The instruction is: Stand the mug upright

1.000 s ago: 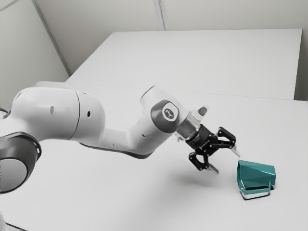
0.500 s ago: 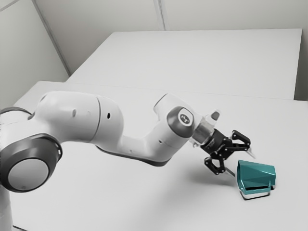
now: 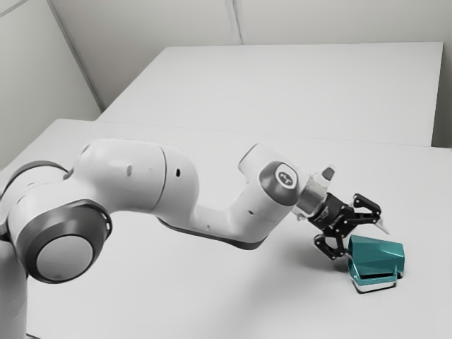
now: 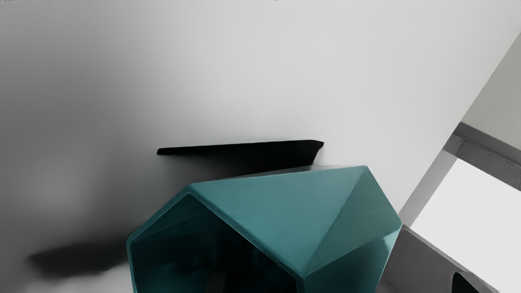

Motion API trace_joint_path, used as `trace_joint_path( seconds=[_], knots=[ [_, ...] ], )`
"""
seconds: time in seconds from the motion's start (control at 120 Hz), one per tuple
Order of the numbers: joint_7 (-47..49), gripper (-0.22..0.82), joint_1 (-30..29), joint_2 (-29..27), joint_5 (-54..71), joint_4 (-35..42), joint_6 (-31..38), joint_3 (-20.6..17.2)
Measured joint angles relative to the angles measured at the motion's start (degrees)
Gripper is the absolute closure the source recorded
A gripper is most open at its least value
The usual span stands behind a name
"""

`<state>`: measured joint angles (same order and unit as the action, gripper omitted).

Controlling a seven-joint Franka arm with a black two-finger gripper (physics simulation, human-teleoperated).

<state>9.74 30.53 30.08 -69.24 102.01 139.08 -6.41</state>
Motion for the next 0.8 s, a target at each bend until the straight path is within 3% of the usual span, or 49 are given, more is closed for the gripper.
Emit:
trace_joint_path(
  seconds=[0.158, 0.35, 0.633, 0.8],
  knots=[
    [-0.18, 0.01, 0.38, 0.59, 0.0, -0.8, 0.07, 0.0],
    [-0.17, 0.45, 0.5, 0.54, 1.61, -0.96, 0.09, 0.34],
    [0.4, 0.69, 0.5, 0.06, 11.63, -4.45, 0.15, 1.64],
    [0.5, 0.75, 0.5, 0.06, 14.48, -5.51, 0.11, 1.75]
  ],
)
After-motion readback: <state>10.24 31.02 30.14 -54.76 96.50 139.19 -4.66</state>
